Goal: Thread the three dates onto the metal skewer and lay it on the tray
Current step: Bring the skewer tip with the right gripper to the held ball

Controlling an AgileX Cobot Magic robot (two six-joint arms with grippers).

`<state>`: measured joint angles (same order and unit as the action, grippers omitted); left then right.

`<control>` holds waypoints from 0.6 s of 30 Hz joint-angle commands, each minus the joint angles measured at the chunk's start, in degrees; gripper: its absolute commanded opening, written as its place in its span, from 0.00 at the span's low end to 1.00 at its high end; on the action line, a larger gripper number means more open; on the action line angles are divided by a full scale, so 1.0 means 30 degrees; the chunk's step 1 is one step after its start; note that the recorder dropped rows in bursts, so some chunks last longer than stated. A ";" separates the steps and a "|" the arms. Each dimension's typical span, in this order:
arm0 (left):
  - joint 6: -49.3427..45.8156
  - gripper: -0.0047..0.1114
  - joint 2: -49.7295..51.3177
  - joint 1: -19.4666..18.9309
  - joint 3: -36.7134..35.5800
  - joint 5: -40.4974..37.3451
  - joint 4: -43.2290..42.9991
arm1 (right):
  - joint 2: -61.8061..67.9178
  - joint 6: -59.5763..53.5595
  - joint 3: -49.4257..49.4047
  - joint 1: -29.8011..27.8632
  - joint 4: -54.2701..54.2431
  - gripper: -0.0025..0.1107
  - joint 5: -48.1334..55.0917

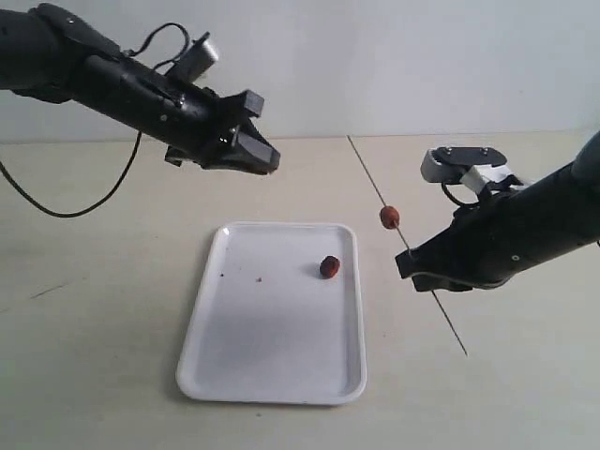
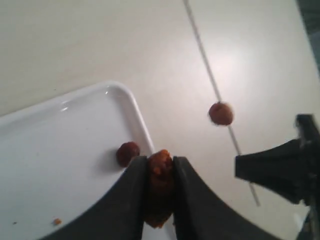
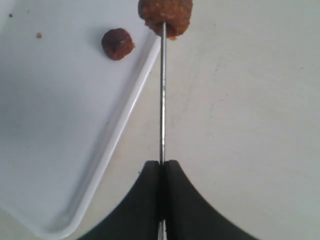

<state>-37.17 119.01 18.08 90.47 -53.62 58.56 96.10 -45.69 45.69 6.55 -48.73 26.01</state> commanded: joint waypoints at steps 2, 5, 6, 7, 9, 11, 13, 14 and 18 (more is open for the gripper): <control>-0.4125 0.20 -0.0131 -0.1276 -0.1164 -0.1594 0.5571 | -0.0135 -0.5532 -0.1290 0.0046 -0.4944 0.02 0.1676; -0.5732 0.20 -0.0131 -0.1711 -0.2075 -0.2283 0.7784 | -0.0135 -0.8078 -0.2132 0.0046 -0.7111 0.02 0.1886; -0.6096 0.20 -0.0131 -0.1865 -0.2339 -0.2522 0.8334 | -0.0135 -0.8657 -0.2362 0.0046 -0.7635 0.02 0.1886; -0.6477 0.20 -0.0131 -0.2062 -0.2665 -0.2773 0.8972 | -0.0135 -0.9359 -0.2636 0.0046 -0.8189 0.02 0.1886; -0.7150 0.20 -0.0088 -0.2395 -0.3302 -0.3442 1.0160 | -0.0135 -1.0357 -0.3024 0.0046 -0.8960 0.02 0.2091; -0.7620 0.20 0.0115 -0.2645 -0.3798 -0.4071 1.1312 | -0.0135 -1.1195 -0.3139 0.0046 -0.9615 0.02 0.2851; -0.7815 0.20 0.0459 -0.2774 -0.4012 -0.4554 1.1823 | -0.0135 -1.2196 -0.3139 0.0046 -1.0202 0.02 0.4369; -0.7842 0.20 0.0685 -0.2822 -0.4043 -0.4767 1.2003 | -0.0135 -1.2843 -0.3139 0.0046 -1.0688 0.02 0.5137; -0.7758 0.20 0.1686 -0.2822 -0.4043 -0.5448 1.2728 | -0.0135 -1.3842 -0.3139 0.0046 -1.1623 0.02 0.6492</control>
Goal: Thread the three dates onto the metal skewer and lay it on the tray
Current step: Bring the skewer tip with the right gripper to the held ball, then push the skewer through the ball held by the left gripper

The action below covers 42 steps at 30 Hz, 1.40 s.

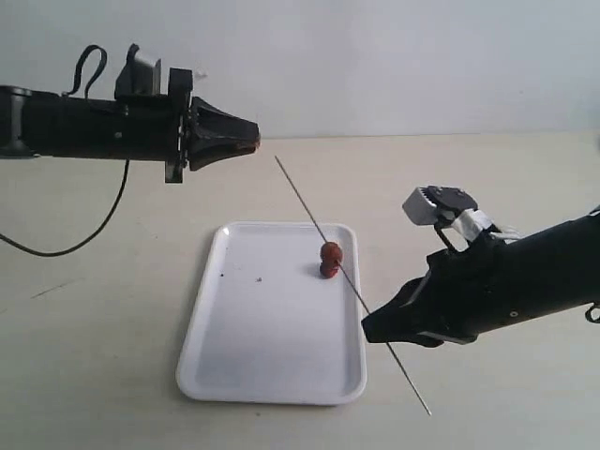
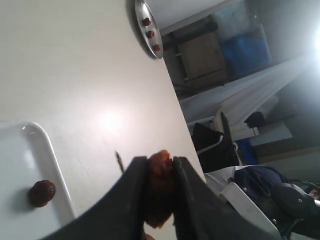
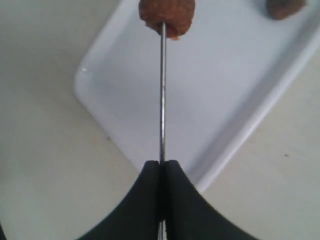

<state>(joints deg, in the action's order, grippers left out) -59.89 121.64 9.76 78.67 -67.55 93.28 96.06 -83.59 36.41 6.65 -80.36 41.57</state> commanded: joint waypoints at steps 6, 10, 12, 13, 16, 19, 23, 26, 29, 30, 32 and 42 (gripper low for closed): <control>-0.0056 0.20 0.1749 -0.0048 -0.0109 -0.0804 0.2221 | 0.0055 -0.1254 -0.0048 0.0011 -0.1158 0.02 0.1019; -0.0056 0.20 0.1904 -0.0170 -0.0109 -0.0804 0.2221 | 0.0048 -0.1143 -0.0048 0.0011 -0.0741 0.02 0.1019; -0.0056 0.20 0.1904 -0.0319 -0.0109 -0.0804 0.2221 | 0.0048 -0.1059 -0.0087 0.0011 -0.0507 0.02 0.1019; -0.0021 0.20 0.1904 -0.0411 -0.0109 -0.0804 0.2221 | 0.0048 -0.1059 -0.0198 0.0011 -0.0649 0.02 0.1019; 0.0116 0.20 0.1904 -0.0613 -0.0109 -0.0804 0.2221 | 0.0048 -0.1121 -0.0505 0.0011 -0.0788 0.02 0.1019; 0.0311 0.20 0.1904 -0.0615 -0.0109 -0.0804 0.2221 | 0.0048 -0.1197 -0.0589 0.0011 -0.1011 0.02 0.0990; 0.0588 0.20 0.1904 -0.0615 -0.0109 -0.0804 0.2221 | 0.0048 -0.1235 -0.0589 0.0011 -0.1011 0.02 0.1183; 0.0678 0.20 0.1904 -0.0579 -0.0109 -0.0804 0.2221 | 0.0048 -0.1626 -0.0589 0.0011 -0.1259 0.02 0.2222; 0.0678 0.20 0.1904 -0.0579 -0.0109 -0.0804 0.2221 | 0.0145 -0.1614 -0.0589 0.0011 -0.1445 0.02 0.2069; 0.0678 0.20 0.1904 -0.0579 -0.0109 -0.0804 0.2221 | 0.0320 -0.1612 -0.0589 0.0011 -0.1445 0.02 0.2055; 0.0678 0.20 0.1904 -0.0579 -0.0109 -0.0804 0.2221 | 0.0865 -0.1706 -0.0589 0.0011 -0.1578 0.02 0.2340; 0.0678 0.20 0.1904 -0.0579 -0.0109 -0.0804 0.2221 | 0.1393 -0.2927 -0.0589 0.0011 -0.2791 0.02 0.3300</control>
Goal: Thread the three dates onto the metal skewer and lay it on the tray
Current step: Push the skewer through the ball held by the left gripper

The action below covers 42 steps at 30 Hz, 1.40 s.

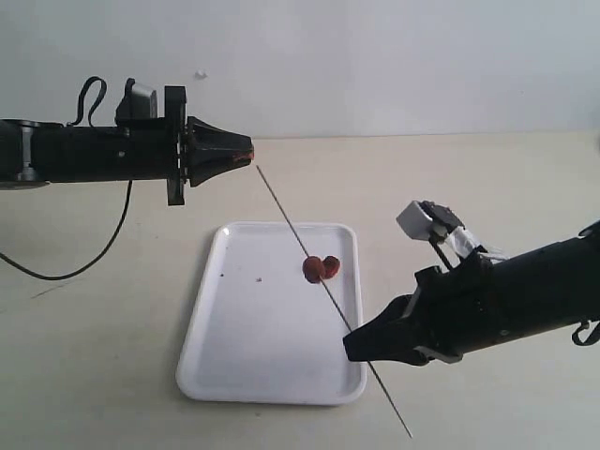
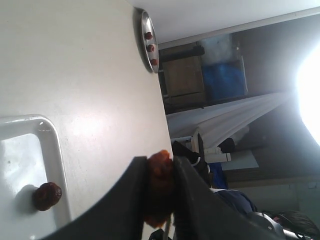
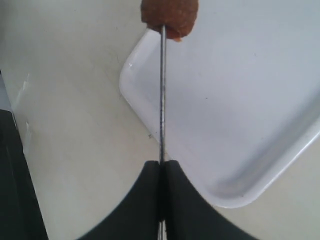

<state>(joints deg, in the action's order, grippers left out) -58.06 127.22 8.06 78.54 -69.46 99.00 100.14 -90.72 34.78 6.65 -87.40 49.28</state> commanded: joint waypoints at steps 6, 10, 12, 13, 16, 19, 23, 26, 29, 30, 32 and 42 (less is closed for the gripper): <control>0.0034 0.22 0.0043 -0.0014 -0.0067 -0.0169 0.0315 | 0.0033 -0.0723 -0.0046 0.0011 -0.0573 0.02 0.1158; 0.0034 0.27 0.0043 -0.0014 -0.0067 -0.0169 0.0315 | 0.0033 -0.0723 -0.0046 0.0011 -0.0573 0.02 0.1082; 0.0034 0.27 0.0043 -0.0014 -0.0067 -0.0169 0.0315 | 0.0033 -0.0723 -0.0046 0.0011 -0.0668 0.02 0.0938; 0.0034 0.27 0.0043 -0.0014 -0.0067 -0.0169 0.0315 | 0.0033 -0.0754 -0.0046 0.0011 -0.0763 0.02 0.0784; 0.0034 0.27 0.0043 -0.0014 -0.0067 -0.0169 0.0315 | 0.0211 -0.0887 -0.0046 0.0011 -0.0927 0.02 0.0529; 0.0034 0.27 0.0043 -0.0014 -0.0067 -0.0169 0.0315 | 0.0613 -0.1078 -0.0010 0.0011 -0.1191 0.02 0.0529; 0.0034 0.27 0.0043 -0.0014 -0.0067 -0.0169 0.0315 | 0.1091 -0.1382 -0.0010 0.0011 -0.1463 0.02 0.0746; 0.0034 0.27 0.0043 -0.0014 -0.0067 -0.0169 0.0315 | 0.1213 -0.1801 -0.0010 0.0011 -0.1718 0.02 0.1302; 0.0034 0.27 0.0043 -0.0014 -0.0067 -0.0169 0.0315 | 0.1213 -0.1833 0.0107 0.0011 -0.1820 0.02 0.1297; 0.0034 0.27 0.0043 -0.0014 -0.0067 -0.0169 0.0315 | 0.1213 -0.1833 0.0149 0.0011 -0.1820 0.02 0.1196; 0.0034 0.27 0.0043 0.0021 -0.0067 -0.0169 0.0315 | 0.1213 -0.1788 0.0155 0.0011 -0.1872 0.02 0.1103; 0.0034 0.27 0.0043 0.0685 -0.0067 -0.0169 0.0315 | 0.1213 -0.1753 0.0155 0.0011 -0.1857 0.02 0.1103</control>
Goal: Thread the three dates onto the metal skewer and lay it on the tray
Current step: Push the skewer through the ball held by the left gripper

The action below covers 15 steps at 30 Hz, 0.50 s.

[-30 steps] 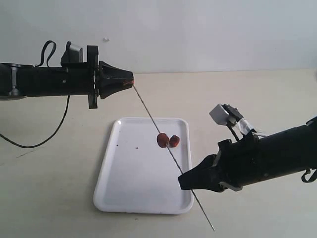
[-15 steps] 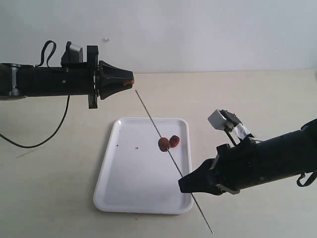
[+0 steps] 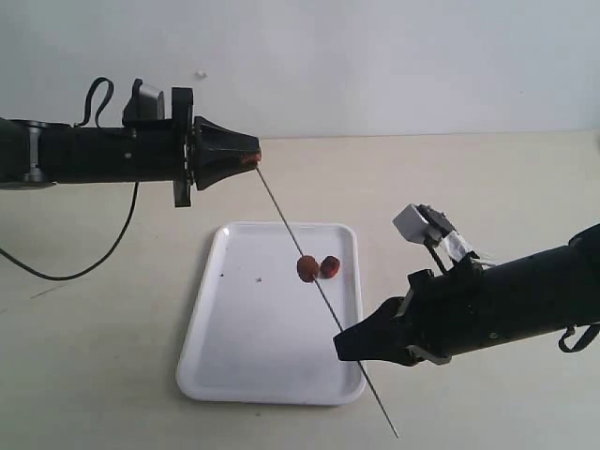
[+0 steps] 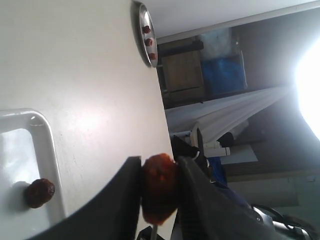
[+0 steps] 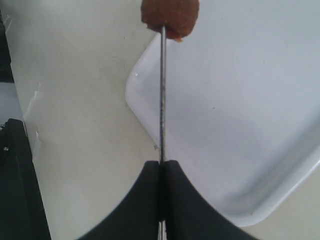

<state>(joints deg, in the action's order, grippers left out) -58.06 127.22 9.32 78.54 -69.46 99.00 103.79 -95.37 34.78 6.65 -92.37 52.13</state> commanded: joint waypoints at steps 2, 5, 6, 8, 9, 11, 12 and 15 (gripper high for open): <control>0.0034 0.27 0.0043 0.0305 -0.0067 -0.0169 0.0315 | -0.0006 -0.0212 0.0155 0.0011 -0.0243 0.02 0.0153; -0.0027 0.27 0.0043 0.0305 -0.0067 -0.0169 0.0315 | -0.0006 -0.0212 0.0155 0.0011 -0.0486 0.02 0.0121; -0.0027 0.27 0.0043 0.0305 -0.0067 -0.0169 0.0315 | -0.0006 -0.0249 0.0155 0.0011 -0.0574 0.02 0.0121; -0.0027 0.27 0.0043 0.0305 -0.0067 -0.0169 0.0315 | -0.0006 -0.0338 0.0155 0.0011 -0.0714 0.02 0.0063; -0.0027 0.27 0.0043 0.0305 -0.0067 -0.0169 0.0315 | -0.0006 -0.0338 0.0155 0.0011 -0.0759 0.02 0.0069; -0.0027 0.27 0.0043 0.0305 -0.0067 -0.0169 0.0315 | -0.0006 -0.0532 0.0155 0.0011 -0.0924 0.02 0.0069; -0.0027 0.27 0.0043 0.0305 -0.0067 -0.0169 0.0315 | -0.0006 -0.0568 0.0155 0.0011 -0.0990 0.02 0.0069; -0.0027 0.27 0.0043 0.0305 -0.0067 -0.0169 0.0315 | -0.0006 -0.0668 0.0155 0.0011 -0.1276 0.02 0.0069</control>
<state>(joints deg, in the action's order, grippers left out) -58.06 127.22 10.07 78.54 -69.46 99.00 103.79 -96.33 34.78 6.65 -94.65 52.13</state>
